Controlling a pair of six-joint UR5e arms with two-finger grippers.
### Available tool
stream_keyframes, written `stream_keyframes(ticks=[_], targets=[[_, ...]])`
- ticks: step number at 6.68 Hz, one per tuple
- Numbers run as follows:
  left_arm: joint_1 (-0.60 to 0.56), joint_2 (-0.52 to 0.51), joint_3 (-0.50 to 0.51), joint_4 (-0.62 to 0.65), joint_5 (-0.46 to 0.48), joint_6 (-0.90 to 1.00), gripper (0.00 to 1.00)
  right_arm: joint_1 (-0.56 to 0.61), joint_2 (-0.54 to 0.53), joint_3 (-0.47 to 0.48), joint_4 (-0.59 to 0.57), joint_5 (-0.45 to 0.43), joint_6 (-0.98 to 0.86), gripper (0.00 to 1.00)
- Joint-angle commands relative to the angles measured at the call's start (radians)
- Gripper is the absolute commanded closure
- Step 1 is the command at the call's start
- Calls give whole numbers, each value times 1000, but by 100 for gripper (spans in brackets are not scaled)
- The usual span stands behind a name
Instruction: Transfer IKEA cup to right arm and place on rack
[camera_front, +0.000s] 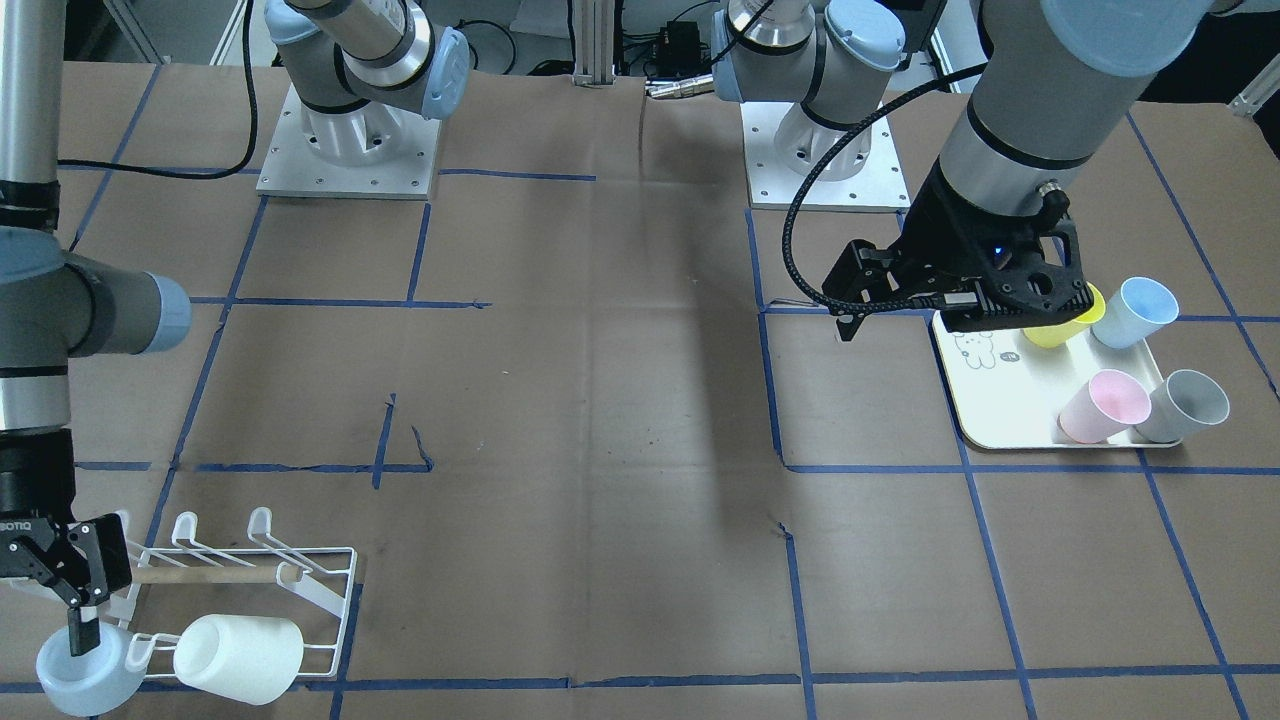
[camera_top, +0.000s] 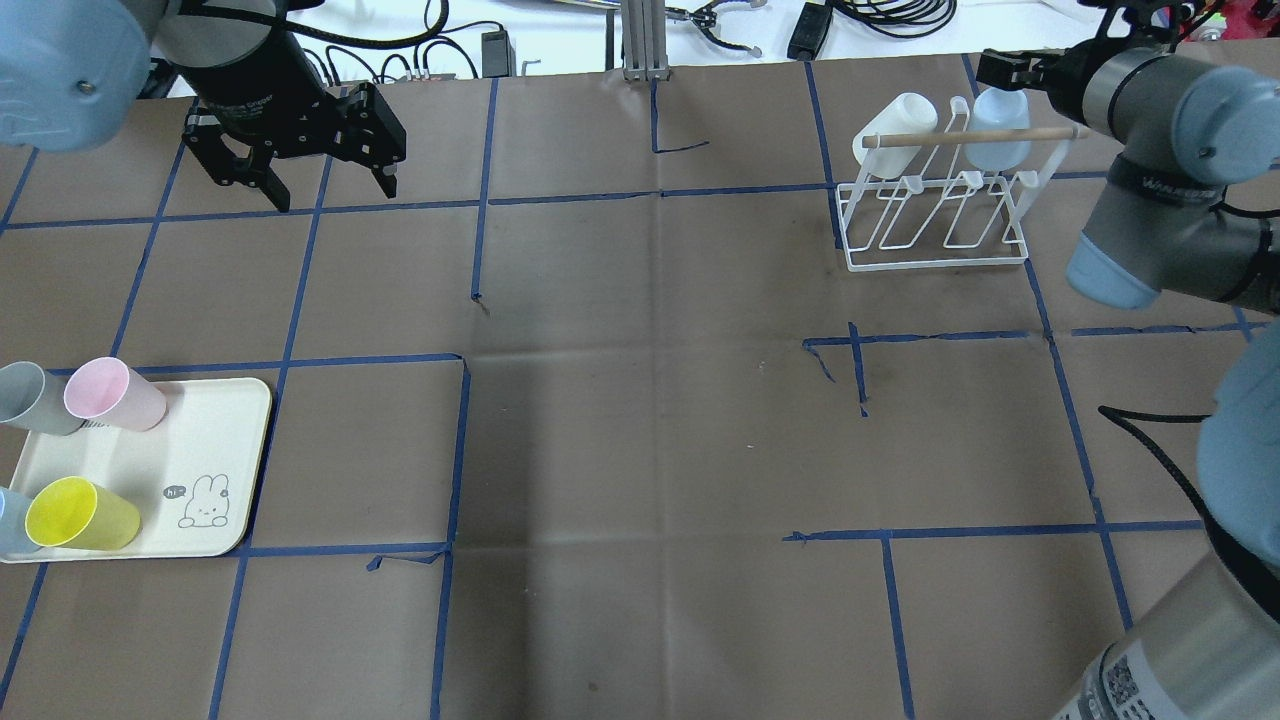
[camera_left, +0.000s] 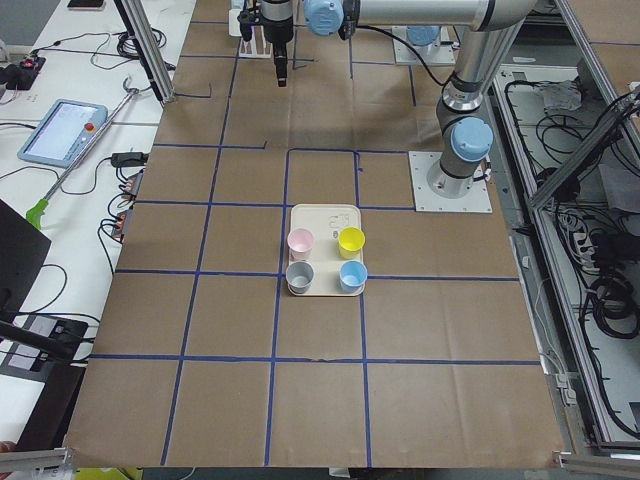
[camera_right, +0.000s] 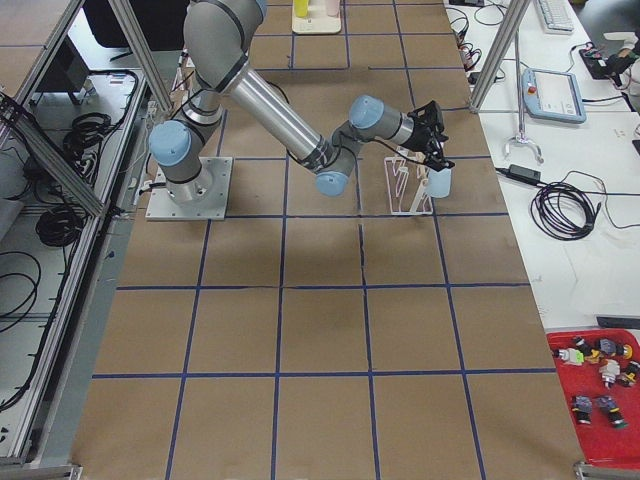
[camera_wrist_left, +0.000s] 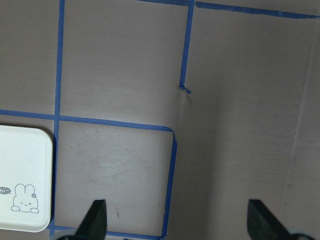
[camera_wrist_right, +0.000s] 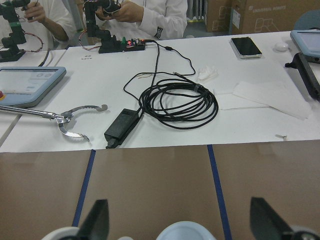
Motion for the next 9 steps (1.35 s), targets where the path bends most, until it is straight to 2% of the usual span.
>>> stream_keyframes(ticks=[1,2,3,5,7,9], targets=[[0,-2,1,0,0,0,1,6,-142,-5,227,-5,-7,0],[0,-2,1,2,1,0,1,12,-207,-8,384,-22,-12,0],[-2,-2,1,2,0,-2,1,50,-265,-9,532,-79,-10,0],[-2,0,2,0,0,-2,1,164,-352,-12,748,-217,6,0],[-2,-2,2,0,0,-2,1,236,-435,-79,1117,-215,121,0],[-5,8,-7,0,0,-5,1,274,-457,-176,1508,-220,135,0]])
